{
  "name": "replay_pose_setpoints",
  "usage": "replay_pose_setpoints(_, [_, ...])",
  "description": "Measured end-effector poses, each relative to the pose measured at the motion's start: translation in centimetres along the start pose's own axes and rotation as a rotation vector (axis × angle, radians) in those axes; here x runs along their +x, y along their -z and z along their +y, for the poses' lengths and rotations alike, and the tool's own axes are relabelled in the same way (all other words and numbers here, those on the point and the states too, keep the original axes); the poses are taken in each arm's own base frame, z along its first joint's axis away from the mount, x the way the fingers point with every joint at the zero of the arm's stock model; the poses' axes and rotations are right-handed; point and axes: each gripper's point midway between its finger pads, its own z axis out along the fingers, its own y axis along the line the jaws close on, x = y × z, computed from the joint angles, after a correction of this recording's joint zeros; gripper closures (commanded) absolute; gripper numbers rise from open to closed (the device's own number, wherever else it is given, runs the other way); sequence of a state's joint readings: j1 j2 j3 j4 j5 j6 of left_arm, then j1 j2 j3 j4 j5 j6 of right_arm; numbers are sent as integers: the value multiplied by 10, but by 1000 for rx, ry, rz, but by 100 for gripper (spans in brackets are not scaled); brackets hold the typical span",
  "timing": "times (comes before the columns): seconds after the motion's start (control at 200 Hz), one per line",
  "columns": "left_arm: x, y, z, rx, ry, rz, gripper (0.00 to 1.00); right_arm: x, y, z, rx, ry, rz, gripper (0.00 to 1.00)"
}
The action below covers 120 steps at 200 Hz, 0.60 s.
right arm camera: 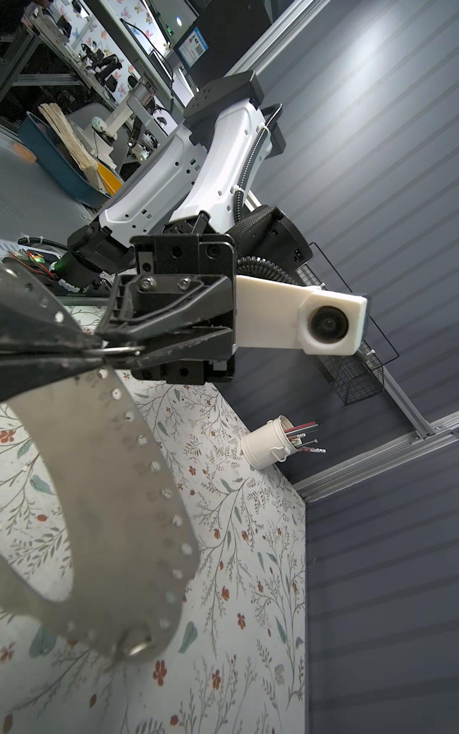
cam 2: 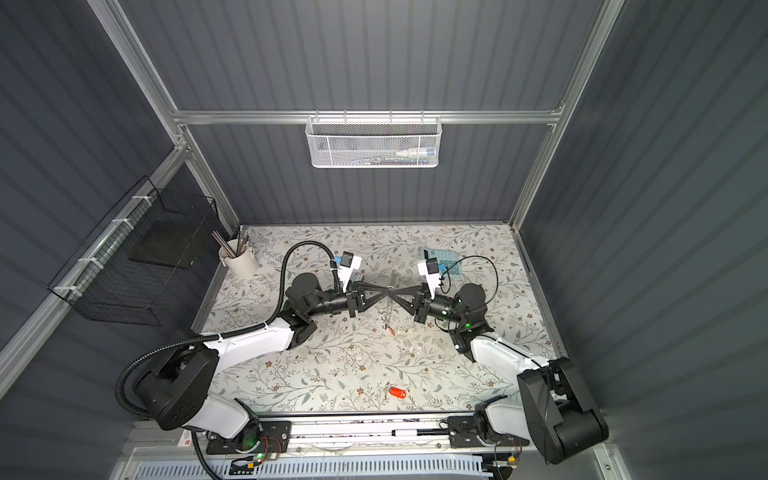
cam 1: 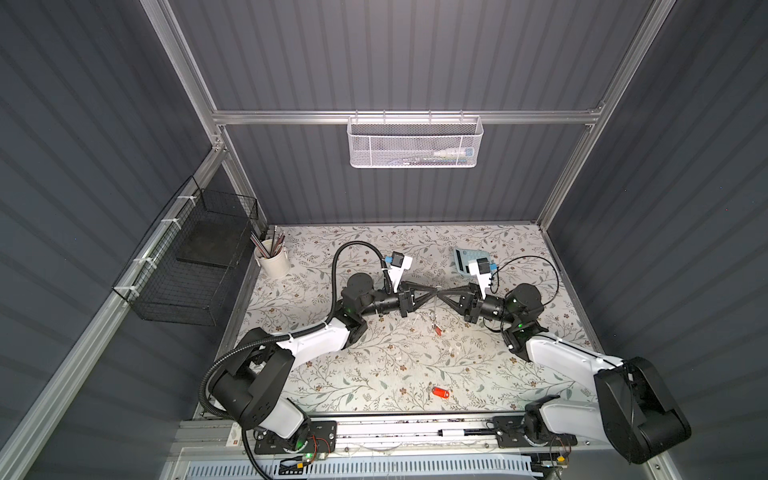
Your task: Put the keys on the keyring
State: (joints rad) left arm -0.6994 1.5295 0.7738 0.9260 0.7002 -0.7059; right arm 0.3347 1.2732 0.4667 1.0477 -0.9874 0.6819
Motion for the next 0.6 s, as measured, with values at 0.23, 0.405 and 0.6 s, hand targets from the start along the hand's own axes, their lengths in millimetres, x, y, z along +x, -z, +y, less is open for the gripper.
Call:
replay_pose_setpoints(0.23, [0,-1,1,-1,11,1,100,0,0,-1,3,-1,-2,100])
replay_pose_setpoints(0.405, [-1,-4,5,-25,-4,28,100,-1,2,-4,19,-11,-9,82])
replay_pose_setpoints(0.6, [1,-2,7,-98,-81,114,100,-6,13,-3,54,6,-47,68])
